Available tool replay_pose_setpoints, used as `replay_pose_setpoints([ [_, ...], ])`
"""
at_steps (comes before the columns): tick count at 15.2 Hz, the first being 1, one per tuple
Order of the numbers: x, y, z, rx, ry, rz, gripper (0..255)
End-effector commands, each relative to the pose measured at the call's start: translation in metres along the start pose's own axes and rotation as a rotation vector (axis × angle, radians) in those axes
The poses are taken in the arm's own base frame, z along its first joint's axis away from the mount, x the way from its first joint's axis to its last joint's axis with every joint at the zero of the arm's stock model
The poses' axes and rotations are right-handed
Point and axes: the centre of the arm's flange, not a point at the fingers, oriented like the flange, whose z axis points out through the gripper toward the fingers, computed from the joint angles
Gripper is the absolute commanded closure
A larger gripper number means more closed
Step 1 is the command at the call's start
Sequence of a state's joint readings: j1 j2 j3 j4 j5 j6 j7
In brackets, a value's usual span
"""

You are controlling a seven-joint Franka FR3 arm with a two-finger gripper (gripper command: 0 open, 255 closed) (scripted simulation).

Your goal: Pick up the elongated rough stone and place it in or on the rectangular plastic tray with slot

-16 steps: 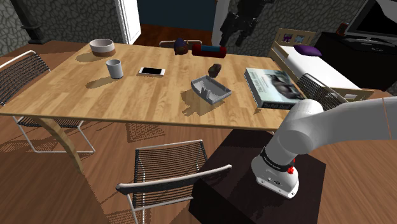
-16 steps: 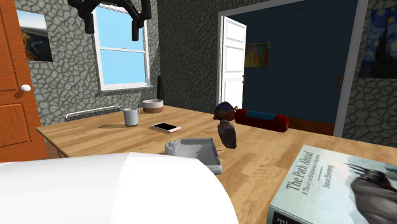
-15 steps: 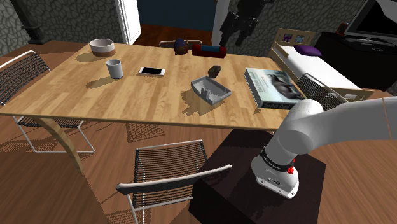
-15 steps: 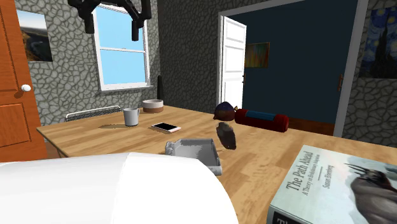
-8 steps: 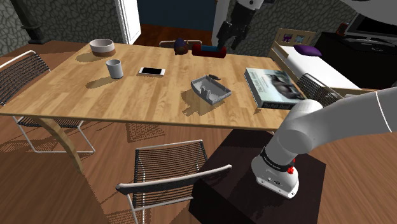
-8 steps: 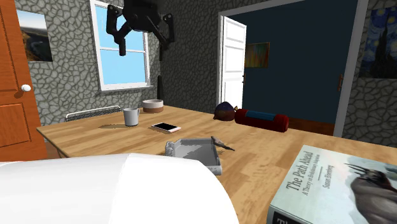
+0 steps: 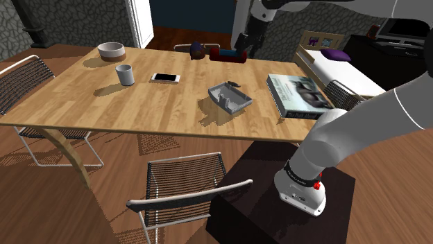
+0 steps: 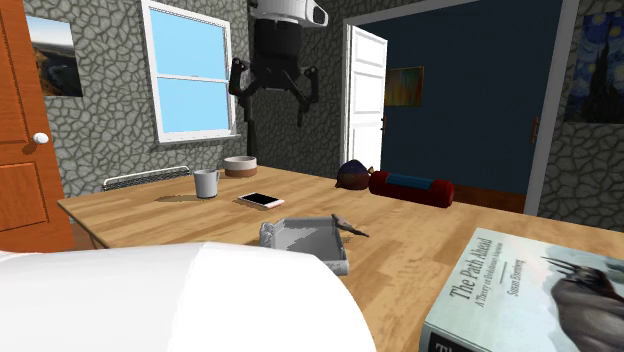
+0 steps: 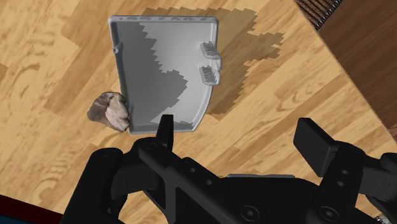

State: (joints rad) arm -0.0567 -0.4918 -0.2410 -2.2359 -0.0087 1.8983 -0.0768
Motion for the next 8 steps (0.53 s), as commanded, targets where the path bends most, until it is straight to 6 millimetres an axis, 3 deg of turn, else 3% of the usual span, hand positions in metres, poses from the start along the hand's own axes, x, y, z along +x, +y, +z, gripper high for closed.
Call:
replay_pose_setpoints([
  [1, 0.012, 0.02, 0.015, -0.009, -0.009, -0.003, 0],
  [8, 0.062, 0.08, 0.064, -0.038, -0.042, -0.011, 0],
])
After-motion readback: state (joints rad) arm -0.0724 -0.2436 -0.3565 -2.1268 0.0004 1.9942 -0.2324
